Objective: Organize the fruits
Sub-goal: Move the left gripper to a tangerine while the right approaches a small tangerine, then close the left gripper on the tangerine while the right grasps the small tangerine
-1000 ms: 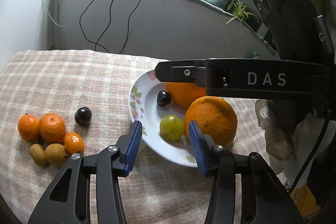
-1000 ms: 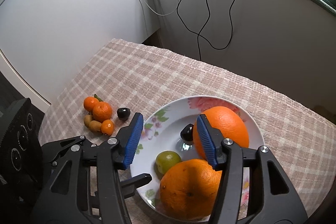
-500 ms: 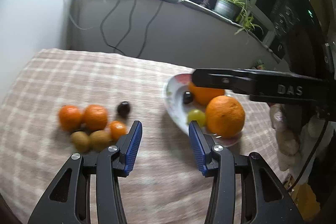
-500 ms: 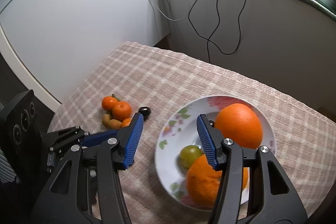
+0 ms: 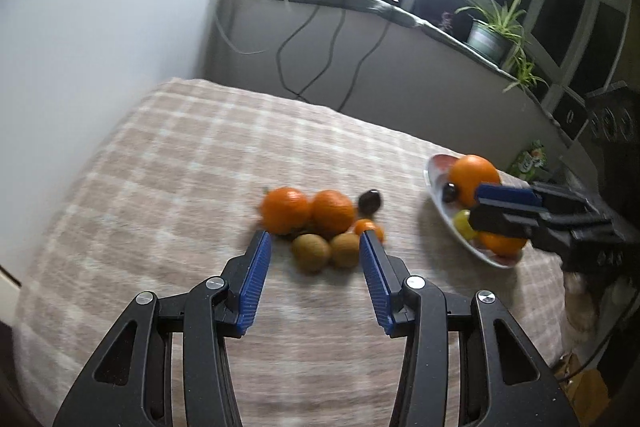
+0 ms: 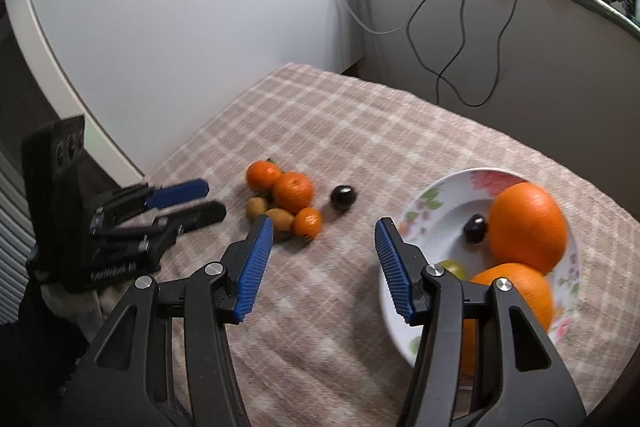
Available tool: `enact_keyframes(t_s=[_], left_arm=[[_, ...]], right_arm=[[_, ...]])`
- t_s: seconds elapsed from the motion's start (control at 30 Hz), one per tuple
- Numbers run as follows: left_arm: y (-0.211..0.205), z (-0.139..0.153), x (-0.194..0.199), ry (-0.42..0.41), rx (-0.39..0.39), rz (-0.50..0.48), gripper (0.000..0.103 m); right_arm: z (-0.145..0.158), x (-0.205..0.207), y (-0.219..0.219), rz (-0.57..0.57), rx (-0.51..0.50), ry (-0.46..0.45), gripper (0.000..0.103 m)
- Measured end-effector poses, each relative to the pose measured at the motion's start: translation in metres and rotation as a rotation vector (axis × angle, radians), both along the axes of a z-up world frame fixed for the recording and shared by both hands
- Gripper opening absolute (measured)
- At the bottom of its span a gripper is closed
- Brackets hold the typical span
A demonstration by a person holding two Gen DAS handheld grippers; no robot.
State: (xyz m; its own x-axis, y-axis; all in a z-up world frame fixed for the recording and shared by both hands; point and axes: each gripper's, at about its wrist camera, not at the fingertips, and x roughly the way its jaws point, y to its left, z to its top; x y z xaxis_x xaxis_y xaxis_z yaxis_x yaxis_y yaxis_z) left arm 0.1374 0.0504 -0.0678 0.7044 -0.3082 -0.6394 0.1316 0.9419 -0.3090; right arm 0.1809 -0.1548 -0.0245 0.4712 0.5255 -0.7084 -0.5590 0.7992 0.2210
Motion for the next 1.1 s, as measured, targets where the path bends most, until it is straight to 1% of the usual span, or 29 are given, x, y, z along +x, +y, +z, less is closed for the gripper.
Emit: enact_keyframes(t_s=[0.13,0.2,0.27,0.43,0.6,0.73,0.8,1.1], left_arm=[[0.013,-0.005,0.002,0.016,-0.016,0.015,0.045],[0.014,-0.007,0.001,0.02,-0.023,0.01,0.043],[0.012,-0.009,0.001,0.024,-0.028,-0.003,0.042],[0.006,-0.012,0.003,0.032,-0.029,-0.026,0.042],[0.01,-0.011,0.014,0.03,-0.033,-0.015,0.042],[0.013,-0.011,0.025,0.034,-0.027,-0.011,0.042],[0.014,-0.012,0.029,0.037,-0.026,-0.018,0.042],[0.011,-0.02,0.043,0.057,-0.033,-0.037,0.042]], right_arm=[[-0.01,-0.007,0.017,0.031,-0.028,-0.002,0.056],[-0.015,-0.008,0.023,0.032,-0.032,0.004,0.054],[-0.02,-0.007,0.028,0.036,-0.033,0.016,0.045],[-0.03,-0.004,0.04,0.044,-0.052,0.026,0.038],[-0.037,0.007,0.043,0.014,-0.067,0.04,0.033],[-0.043,0.019,0.045,-0.02,-0.1,0.041,0.028],[-0.046,0.024,0.046,-0.029,-0.107,0.048,0.027],[-0.055,0.035,0.062,-0.001,-0.196,0.053,0.027]])
